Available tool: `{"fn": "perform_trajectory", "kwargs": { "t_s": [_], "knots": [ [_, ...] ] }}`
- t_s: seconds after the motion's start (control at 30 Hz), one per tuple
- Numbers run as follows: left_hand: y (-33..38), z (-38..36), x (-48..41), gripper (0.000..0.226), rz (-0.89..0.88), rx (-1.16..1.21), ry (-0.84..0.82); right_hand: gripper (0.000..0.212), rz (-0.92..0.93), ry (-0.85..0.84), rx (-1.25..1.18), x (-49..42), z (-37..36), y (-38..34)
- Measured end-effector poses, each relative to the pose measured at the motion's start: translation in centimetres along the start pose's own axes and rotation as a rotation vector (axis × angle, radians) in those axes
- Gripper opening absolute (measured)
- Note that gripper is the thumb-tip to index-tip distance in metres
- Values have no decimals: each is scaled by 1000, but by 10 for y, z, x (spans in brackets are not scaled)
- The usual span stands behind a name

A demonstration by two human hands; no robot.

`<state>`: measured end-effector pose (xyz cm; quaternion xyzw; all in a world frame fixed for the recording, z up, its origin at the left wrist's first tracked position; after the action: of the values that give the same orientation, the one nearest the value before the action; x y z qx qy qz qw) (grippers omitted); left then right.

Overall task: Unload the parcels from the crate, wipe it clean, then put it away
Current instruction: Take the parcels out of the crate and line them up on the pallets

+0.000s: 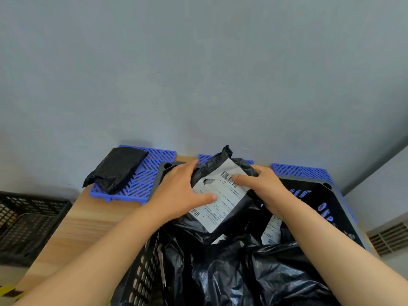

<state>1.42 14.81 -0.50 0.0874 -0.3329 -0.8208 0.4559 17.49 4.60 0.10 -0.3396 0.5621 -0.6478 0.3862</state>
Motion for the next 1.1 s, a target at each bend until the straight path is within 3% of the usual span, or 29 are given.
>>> {"fn": "perform_trajectory", "kwargs": {
  "t_s": [0.07, 0.17, 0.23, 0.33, 0.47, 0.53, 0.73, 0.9, 1.1],
  "knots": [
    [0, -6, -6, 92, 60, 159, -125, 16, 8, -20, 0, 0, -2, -4],
    [-1, -8, -11, 32, 104, 408, -232, 22, 26, -23, 15, -3, -4, -8],
    [-2, -10, -14, 10, 97, 481, -279, 23, 46, -3, 11, -6, -5, -10],
    [-7, -8, -19, 14, 126, 624, -308, 28, 42, 119, -58, -13, -3, -4],
    [-20, 8, -33, 11, 231, 901, -212, 35, 7, 291, -132, -22, -3, 9],
    [-21, 15, -40, 12, 256, 1007, -174, 40, -28, 275, -137, -21, -13, 17],
    [-9, 14, -54, 7, 275, 1173, -171, 25, -21, 189, -138, -17, -40, 16],
    [5, 7, -62, 28, 212, 1168, -253, 17, -60, 264, -100, -31, -20, 7],
    [-20, 21, -112, 32, 314, 936, 59, 19, -100, 299, -62, -80, 23, -7]
  ]
}}
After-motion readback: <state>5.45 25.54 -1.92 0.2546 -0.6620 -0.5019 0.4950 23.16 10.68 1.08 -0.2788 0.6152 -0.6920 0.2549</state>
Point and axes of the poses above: each hand's wrist, its own x-axis away from the middle knuckle, its own z-axis out of the back of the hand, y = z × x, the point moved 9 cm from there along -x, towards the middle knuckle, and after that the axes turned 13 degrees about z, right-handed, at the moved point
